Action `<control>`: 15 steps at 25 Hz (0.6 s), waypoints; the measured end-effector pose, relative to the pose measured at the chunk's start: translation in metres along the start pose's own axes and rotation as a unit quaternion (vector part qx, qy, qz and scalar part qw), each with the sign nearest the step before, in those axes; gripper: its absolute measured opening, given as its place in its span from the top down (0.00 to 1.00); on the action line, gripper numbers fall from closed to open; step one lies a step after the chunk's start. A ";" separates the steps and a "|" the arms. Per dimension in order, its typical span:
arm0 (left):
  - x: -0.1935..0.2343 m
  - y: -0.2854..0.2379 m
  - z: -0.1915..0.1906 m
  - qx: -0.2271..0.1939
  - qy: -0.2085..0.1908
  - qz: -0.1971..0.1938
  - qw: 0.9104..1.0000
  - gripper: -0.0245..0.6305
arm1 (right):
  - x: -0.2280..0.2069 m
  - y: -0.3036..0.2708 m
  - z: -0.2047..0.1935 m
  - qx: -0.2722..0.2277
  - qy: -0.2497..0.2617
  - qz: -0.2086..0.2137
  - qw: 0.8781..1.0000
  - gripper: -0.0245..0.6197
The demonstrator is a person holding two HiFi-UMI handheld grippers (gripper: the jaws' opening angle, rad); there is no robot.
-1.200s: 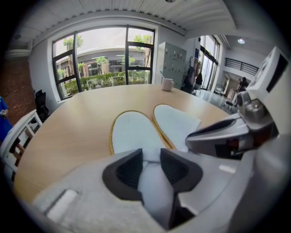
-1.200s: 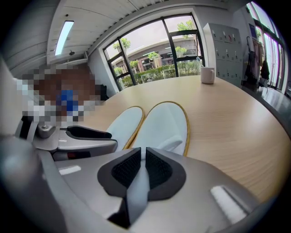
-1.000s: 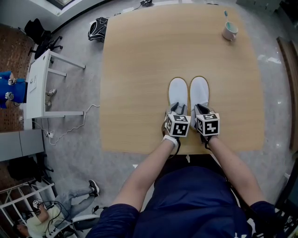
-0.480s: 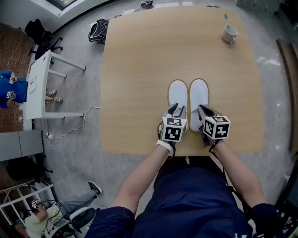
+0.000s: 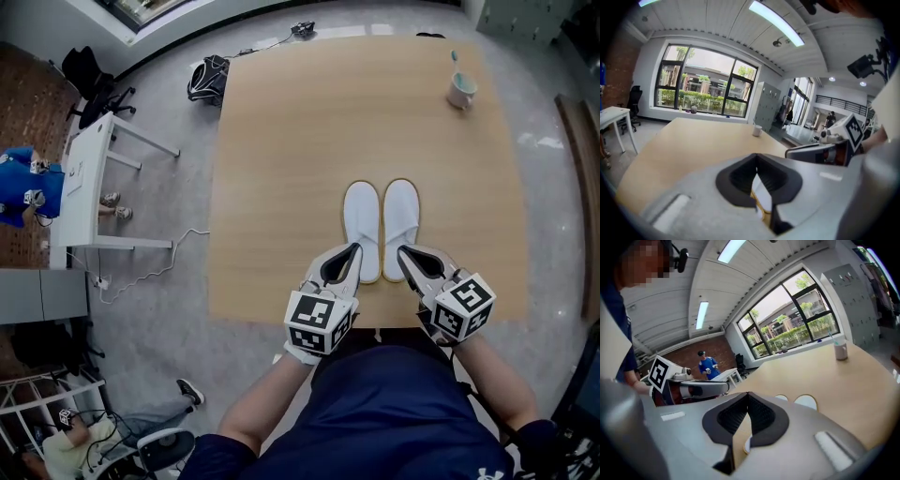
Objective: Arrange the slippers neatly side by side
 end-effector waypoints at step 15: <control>-0.062 0.024 0.029 -0.032 -0.002 -0.081 0.996 0.95 | 0.052 0.030 0.056 -0.061 0.102 0.006 0.993 0.95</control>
Point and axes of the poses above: the fingertips, and each gripper's own axes: y backward along the fingers, x to its left, z out of its top, the point moved 3 cm from there along y, backward along the fingers, and after that the axes turned 5 degrees about -x, right-handed, at the moved point
